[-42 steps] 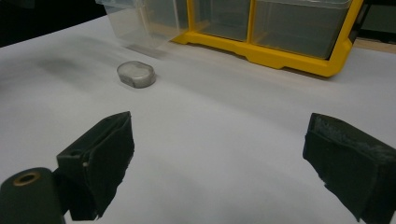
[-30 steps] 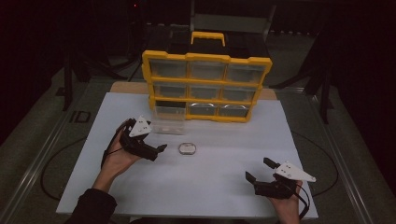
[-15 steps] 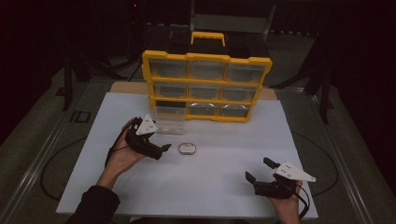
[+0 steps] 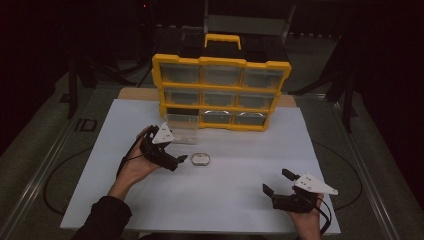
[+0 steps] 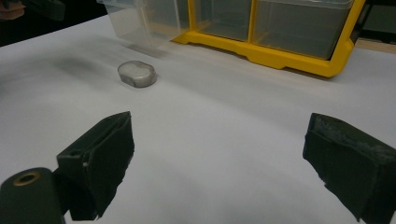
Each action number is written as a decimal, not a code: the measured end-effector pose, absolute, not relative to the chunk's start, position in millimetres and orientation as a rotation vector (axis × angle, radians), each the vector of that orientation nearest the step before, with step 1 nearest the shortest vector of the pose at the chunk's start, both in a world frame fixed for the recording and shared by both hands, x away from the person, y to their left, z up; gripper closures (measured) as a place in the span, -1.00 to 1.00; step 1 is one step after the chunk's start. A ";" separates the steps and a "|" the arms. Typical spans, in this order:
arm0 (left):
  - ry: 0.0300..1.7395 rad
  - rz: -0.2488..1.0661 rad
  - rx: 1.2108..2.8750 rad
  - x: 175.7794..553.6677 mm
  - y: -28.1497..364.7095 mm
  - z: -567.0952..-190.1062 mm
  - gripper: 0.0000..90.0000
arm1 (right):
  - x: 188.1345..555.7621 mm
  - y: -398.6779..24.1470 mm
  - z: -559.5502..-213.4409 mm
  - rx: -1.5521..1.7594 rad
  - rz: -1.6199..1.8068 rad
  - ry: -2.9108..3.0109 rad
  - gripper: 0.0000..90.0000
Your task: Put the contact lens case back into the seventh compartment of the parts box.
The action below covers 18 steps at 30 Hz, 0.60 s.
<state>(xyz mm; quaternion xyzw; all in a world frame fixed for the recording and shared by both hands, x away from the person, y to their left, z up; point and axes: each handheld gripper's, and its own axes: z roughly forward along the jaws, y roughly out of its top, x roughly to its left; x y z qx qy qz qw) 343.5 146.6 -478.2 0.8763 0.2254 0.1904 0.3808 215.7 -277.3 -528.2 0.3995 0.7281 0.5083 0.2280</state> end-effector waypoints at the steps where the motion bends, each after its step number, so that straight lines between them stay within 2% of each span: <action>1: 0.574 0.482 2.238 344.0 145.7 -478.5 -0.99 | 215.7 -277.2 -528.2 1.100 1.400 2.005 -0.81; 18: 0.555 0.464 2.272 352.4 134.4 -482.2 -0.99 | 215.8 -277.2 -528.2 1.098 1.402 2.007 -0.81</action>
